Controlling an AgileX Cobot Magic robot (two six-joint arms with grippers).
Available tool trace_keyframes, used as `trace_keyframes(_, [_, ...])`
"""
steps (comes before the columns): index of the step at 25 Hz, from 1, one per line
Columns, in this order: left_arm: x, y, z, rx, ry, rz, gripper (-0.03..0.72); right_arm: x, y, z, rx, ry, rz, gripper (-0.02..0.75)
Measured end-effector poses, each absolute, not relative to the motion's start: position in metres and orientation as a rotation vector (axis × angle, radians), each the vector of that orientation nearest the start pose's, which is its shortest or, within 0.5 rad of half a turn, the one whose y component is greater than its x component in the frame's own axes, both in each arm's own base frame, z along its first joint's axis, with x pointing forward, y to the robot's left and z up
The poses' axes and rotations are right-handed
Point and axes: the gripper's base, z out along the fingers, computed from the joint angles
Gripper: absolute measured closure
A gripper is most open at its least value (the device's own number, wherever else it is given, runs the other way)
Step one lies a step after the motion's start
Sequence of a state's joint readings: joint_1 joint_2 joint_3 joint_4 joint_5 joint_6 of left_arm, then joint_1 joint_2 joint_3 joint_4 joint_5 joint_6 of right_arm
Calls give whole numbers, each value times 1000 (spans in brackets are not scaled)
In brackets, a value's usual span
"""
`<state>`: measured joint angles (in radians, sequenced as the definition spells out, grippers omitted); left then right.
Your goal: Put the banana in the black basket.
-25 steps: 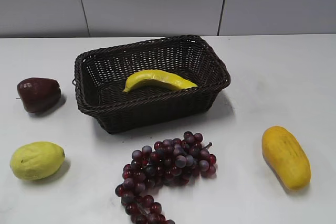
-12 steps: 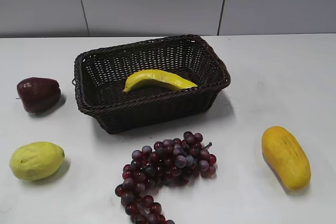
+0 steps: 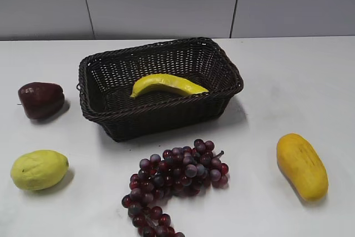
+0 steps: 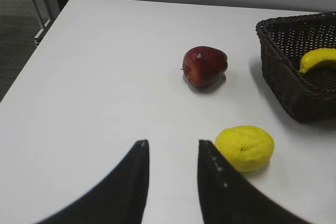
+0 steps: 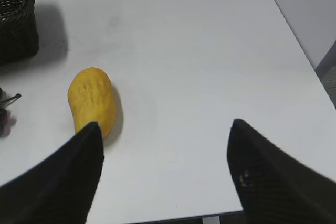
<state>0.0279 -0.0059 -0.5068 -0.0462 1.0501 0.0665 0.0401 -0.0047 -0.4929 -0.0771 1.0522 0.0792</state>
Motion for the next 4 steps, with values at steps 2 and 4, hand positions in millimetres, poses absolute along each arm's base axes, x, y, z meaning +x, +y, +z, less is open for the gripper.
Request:
trace_keyframes(2, [-6,-4,280,41,2020,4,454,-4,-6,276,43,2035,-17,148])
trace_keyframes(4, [-6,-4,280,42,2020,5,454,-4,-6,276,43,2035,-17,148])
